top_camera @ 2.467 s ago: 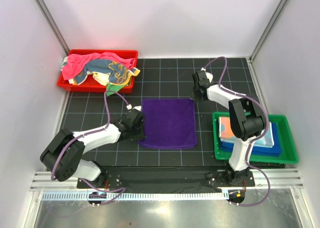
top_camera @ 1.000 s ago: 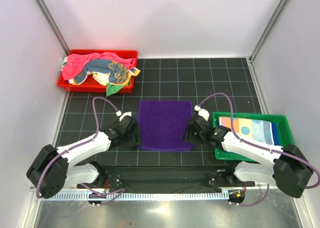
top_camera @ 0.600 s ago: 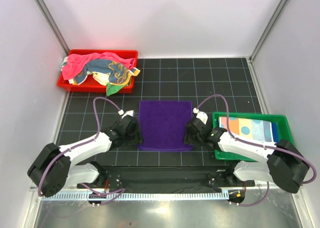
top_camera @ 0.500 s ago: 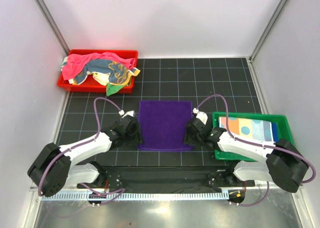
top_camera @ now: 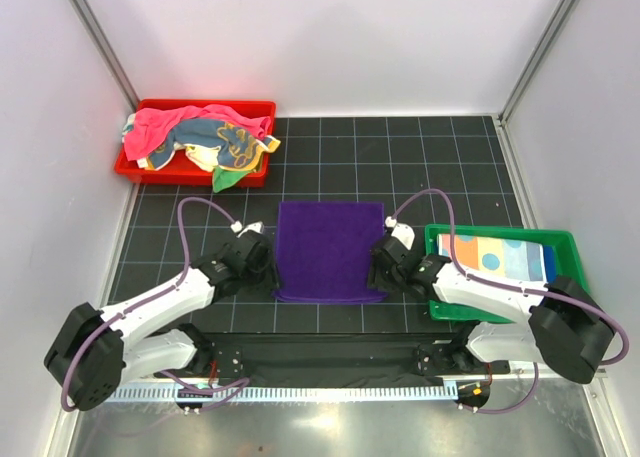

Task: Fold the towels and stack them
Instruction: Fold the towel

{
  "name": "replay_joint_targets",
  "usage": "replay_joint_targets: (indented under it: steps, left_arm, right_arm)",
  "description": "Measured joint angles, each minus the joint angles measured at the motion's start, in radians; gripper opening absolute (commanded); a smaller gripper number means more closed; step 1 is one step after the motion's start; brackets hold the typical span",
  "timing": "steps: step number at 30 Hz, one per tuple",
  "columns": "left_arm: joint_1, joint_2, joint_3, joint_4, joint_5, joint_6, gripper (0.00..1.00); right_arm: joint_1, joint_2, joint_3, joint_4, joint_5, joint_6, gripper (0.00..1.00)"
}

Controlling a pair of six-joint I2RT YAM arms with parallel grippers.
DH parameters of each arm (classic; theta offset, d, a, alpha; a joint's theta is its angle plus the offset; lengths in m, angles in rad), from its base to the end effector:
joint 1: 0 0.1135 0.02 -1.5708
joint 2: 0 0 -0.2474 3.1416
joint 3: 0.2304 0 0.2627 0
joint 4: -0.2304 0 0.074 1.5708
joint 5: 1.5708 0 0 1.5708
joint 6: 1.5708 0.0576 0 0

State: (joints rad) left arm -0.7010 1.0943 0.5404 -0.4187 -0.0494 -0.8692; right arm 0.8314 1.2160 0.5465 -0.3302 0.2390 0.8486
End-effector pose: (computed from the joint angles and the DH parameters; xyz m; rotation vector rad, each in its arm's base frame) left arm 0.1773 -0.1460 0.1411 -0.2413 2.6241 -0.5283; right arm 0.1732 0.1697 0.1245 0.1125 2.5640 0.3551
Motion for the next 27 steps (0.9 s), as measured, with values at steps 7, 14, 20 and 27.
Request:
replay_joint_targets:
  steps: [7,14,20,27]
  left_arm:
    - [0.0,-0.01,0.0,-0.088,-0.043,-0.014,0.33]
    - [0.0,-0.005,0.073,-0.124,-0.056,-0.005,0.37]
    - [0.0,0.035,0.086,-0.115,-0.055,0.013,0.37]
    - [-0.002,0.117,0.085,-0.108,-0.056,0.035,0.26]
  right_arm:
    - [0.0,-0.002,0.008,-0.016,0.006,-0.003,0.48]
    - [0.0,-0.023,0.022,-0.052,0.021,-0.005,0.48]
    - [0.0,-0.043,0.034,-0.084,0.04,-0.007,0.49]
    - [-0.034,-0.035,0.108,-0.104,0.047,-0.034,0.49]
